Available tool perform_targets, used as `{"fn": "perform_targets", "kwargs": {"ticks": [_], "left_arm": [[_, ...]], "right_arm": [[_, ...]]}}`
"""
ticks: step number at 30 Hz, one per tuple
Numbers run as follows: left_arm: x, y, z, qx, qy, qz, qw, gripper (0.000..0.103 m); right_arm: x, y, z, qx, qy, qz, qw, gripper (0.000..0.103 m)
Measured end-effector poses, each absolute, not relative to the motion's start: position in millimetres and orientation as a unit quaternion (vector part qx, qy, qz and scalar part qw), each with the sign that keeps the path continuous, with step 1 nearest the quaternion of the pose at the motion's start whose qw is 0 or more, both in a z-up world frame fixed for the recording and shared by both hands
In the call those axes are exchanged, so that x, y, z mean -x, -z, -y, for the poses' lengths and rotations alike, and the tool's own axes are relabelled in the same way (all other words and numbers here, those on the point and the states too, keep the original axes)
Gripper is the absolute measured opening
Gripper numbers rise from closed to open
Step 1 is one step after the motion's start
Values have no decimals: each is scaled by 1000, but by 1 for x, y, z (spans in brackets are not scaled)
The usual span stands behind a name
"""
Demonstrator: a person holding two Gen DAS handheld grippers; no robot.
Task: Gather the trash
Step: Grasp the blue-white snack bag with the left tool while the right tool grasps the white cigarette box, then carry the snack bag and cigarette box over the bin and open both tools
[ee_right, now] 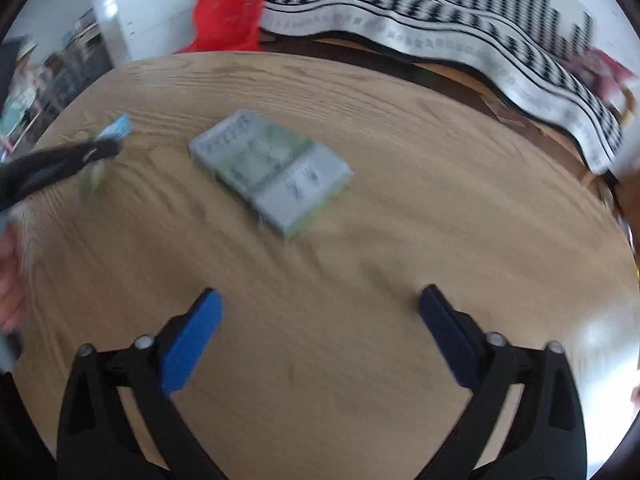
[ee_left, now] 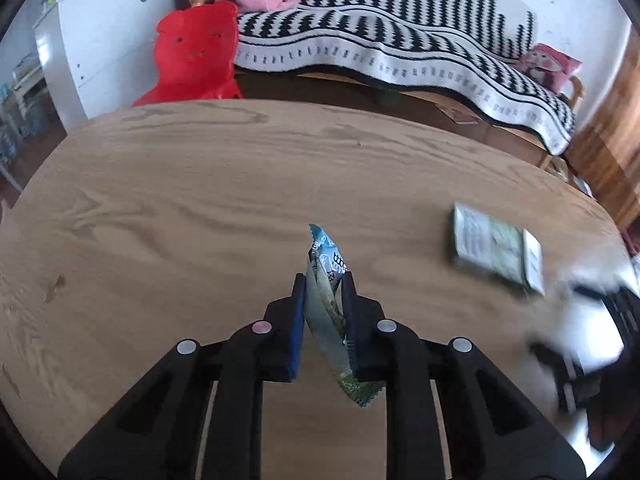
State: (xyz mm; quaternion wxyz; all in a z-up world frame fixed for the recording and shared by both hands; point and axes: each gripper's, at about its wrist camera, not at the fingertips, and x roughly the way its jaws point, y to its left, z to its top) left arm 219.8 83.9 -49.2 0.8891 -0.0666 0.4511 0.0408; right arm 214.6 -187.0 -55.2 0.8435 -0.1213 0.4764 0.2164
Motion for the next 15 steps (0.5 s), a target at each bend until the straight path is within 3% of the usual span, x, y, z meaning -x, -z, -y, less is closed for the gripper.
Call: {"fn": "perform_targets", "kwargs": {"ticks": [9, 11, 13, 15], "left_arm": [[-158, 45, -64, 17, -7, -453, 891, 17], [-156, 46, -63, 17, -6, -457, 889, 17], [-153, 47, -63, 25, -4, -463, 886, 17], [-147, 48, -60, 31, 3, -469, 883, 17]], "right_arm": [[-283, 54, 135, 129, -231, -475, 839, 96], [-280, 51, 132, 122, -227, -470, 844, 74], [-272, 48, 135, 117, -214, -474, 846, 64], [-253, 47, 138, 122, -198, -477, 848, 62]]}}
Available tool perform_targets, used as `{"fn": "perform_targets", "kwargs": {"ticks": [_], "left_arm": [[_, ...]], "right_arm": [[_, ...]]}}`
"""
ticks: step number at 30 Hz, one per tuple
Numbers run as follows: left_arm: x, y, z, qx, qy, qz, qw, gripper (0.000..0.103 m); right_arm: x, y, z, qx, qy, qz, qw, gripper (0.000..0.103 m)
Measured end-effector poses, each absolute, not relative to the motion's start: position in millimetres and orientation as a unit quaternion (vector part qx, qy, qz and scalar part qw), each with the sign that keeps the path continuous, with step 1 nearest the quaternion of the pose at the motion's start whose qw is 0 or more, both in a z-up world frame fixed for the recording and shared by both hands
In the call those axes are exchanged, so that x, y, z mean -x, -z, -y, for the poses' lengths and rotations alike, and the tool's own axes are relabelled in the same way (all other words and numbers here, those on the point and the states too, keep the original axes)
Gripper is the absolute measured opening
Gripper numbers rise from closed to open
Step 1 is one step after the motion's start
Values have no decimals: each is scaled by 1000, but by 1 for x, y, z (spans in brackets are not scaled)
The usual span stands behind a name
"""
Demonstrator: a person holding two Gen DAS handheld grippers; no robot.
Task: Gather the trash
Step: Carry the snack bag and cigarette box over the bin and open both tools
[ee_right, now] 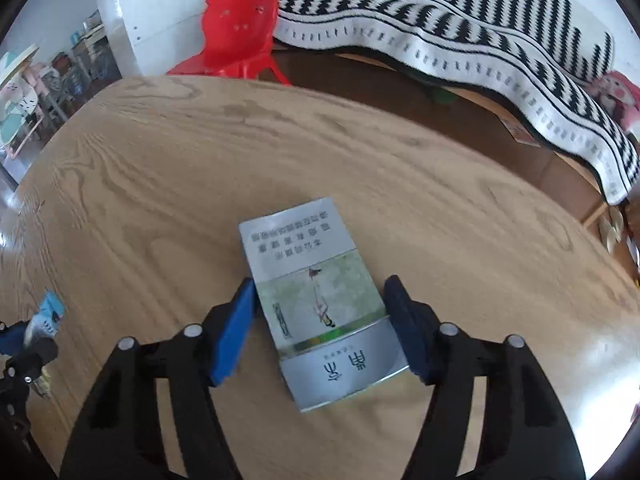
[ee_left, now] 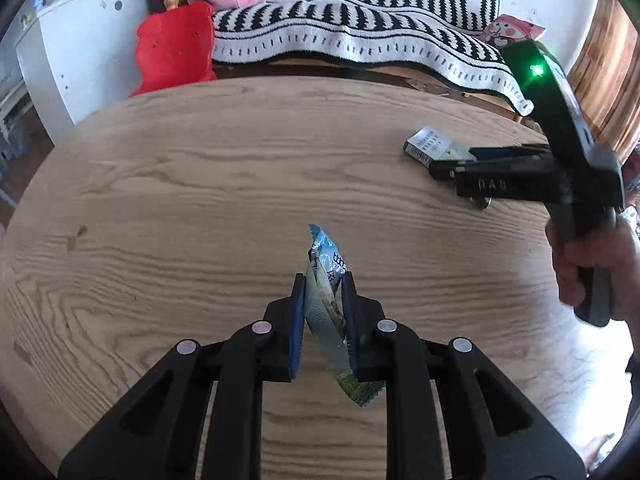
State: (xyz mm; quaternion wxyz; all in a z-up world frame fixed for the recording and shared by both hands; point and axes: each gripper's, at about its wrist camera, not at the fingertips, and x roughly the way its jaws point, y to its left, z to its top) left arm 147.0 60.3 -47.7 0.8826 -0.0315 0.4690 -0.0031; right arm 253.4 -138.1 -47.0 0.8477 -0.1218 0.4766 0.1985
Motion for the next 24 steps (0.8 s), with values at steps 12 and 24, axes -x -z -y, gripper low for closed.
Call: {"fn": "perform_targets", "kwargs": {"ticks": [12, 24], "left_arm": [[-79, 31, 43, -2, 122, -468, 875, 17], [41, 25, 275, -89, 333, -427, 836, 17]], "right_arm": [[-45, 2, 247, 43, -62, -459, 885, 62], [191, -3, 466, -109, 174, -422, 883, 63]]}}
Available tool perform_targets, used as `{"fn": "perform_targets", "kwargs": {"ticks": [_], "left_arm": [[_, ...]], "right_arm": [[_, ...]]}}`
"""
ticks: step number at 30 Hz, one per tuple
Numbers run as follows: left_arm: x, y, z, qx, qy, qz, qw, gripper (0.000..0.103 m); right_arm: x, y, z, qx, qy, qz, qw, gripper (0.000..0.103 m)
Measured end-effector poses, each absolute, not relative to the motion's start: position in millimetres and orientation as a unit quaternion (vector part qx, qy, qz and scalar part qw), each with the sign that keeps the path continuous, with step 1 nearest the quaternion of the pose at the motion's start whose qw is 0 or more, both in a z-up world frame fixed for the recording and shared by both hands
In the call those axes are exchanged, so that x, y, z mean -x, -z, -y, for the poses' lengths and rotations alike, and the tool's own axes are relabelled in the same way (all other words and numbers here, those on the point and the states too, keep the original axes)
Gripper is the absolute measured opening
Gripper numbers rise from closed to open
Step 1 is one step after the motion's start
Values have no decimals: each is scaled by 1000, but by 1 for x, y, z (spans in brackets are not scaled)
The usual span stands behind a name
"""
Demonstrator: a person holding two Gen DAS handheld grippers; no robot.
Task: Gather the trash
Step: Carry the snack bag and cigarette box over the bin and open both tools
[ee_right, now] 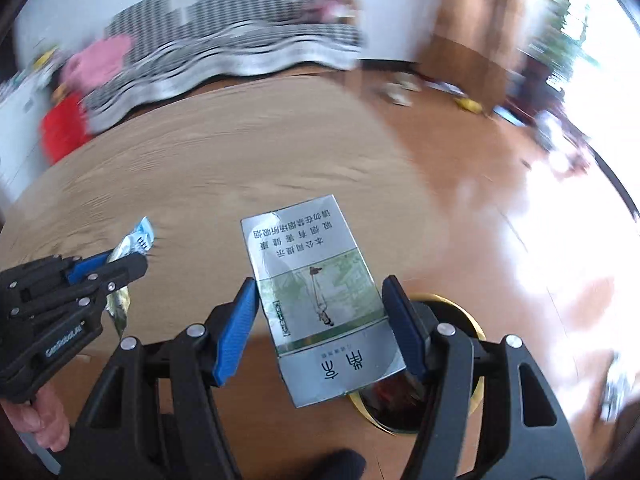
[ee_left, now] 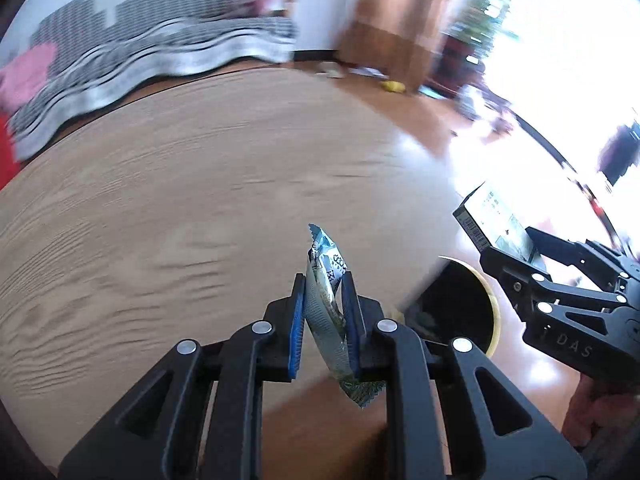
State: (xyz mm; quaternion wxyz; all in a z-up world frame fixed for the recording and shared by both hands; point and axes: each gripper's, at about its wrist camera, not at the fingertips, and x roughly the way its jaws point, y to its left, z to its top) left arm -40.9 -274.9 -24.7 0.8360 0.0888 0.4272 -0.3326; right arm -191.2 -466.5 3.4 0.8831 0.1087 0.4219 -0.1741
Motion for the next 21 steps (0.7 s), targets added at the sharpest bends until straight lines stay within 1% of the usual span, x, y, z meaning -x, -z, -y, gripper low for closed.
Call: {"fn": "perform_targets", "kwargs": {"ticks": [3, 8, 11, 15, 21], "left_arm": [[67, 28, 322, -94, 378, -420, 820, 17], [107, 52, 381, -125, 434, -417, 789, 17], [118, 64, 400, -144, 450, -417, 776, 17], [112, 80, 412, -144, 452, -432, 767, 17], [99, 88, 414, -150, 448, -436, 766, 17]], "right_arm": [[233, 17, 512, -150, 224, -424, 865, 63], [271, 44, 556, -194, 257, -436, 840, 63], [278, 54, 572, -213, 261, -439, 833, 63], [274, 64, 582, -226, 260, -448, 825, 63], [270, 76, 592, -246, 251, -462, 815, 63]]}}
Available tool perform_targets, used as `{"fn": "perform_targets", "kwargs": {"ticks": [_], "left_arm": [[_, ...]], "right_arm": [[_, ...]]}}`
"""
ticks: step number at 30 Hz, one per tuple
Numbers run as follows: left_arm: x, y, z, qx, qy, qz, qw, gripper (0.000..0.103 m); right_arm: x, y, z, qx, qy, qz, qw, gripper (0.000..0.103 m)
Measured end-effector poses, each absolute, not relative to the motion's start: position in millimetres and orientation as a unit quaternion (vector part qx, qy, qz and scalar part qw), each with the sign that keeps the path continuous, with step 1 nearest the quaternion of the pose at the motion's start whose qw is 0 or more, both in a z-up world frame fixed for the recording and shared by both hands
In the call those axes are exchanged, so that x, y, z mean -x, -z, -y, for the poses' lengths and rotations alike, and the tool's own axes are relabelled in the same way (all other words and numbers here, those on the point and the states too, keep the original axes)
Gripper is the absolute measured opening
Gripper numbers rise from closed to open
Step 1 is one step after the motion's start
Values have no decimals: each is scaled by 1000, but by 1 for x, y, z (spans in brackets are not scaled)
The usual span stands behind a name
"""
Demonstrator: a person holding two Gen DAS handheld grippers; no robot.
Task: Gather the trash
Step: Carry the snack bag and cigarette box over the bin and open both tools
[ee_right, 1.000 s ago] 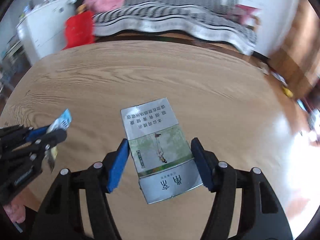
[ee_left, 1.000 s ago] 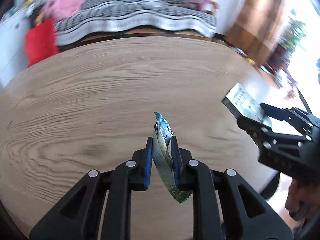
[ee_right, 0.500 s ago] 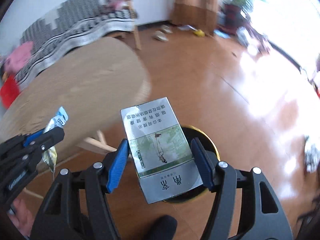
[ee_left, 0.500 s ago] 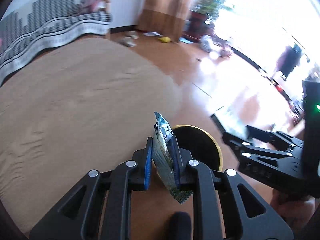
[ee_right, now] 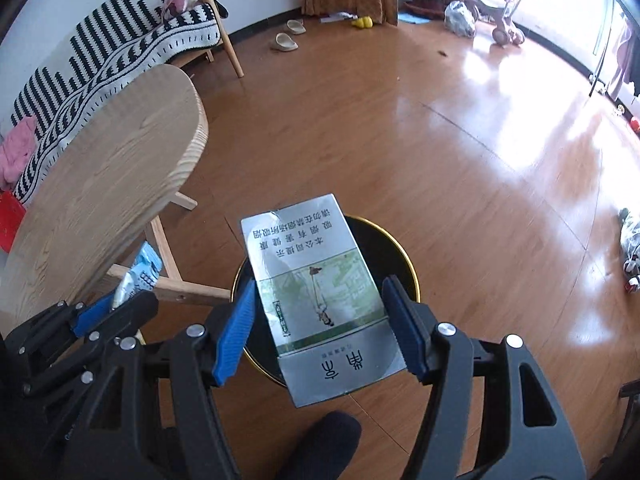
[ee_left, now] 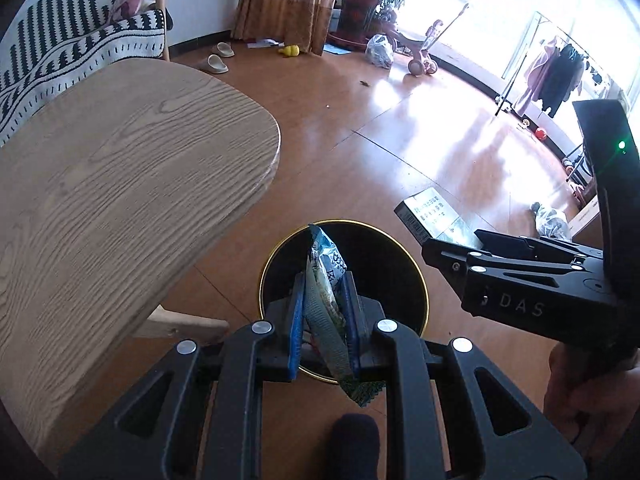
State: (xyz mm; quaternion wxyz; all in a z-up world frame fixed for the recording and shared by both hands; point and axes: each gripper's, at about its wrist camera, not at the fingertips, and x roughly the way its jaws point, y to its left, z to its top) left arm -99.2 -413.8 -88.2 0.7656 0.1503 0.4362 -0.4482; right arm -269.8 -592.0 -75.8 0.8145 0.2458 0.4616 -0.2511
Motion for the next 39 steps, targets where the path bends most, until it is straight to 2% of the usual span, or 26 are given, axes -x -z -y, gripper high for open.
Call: {"fn": "perform_targets", "kwargs": {"ticks": [21, 22, 25, 39], "left_arm": [[104, 89, 417, -149, 449, -436, 766, 17], [104, 89, 417, -149, 449, -436, 766, 17], [104, 89, 417, -148, 449, -436, 766, 17], [102, 106, 436, -133, 461, -467, 743, 17]], "right_arm": [[264, 81, 594, -256, 249, -466, 810, 64], [264, 81, 595, -258, 250, -465, 809, 65], [266, 79, 599, -264, 254, -459, 809, 86], [282, 70, 612, -288, 289, -437, 801, 87]]}}
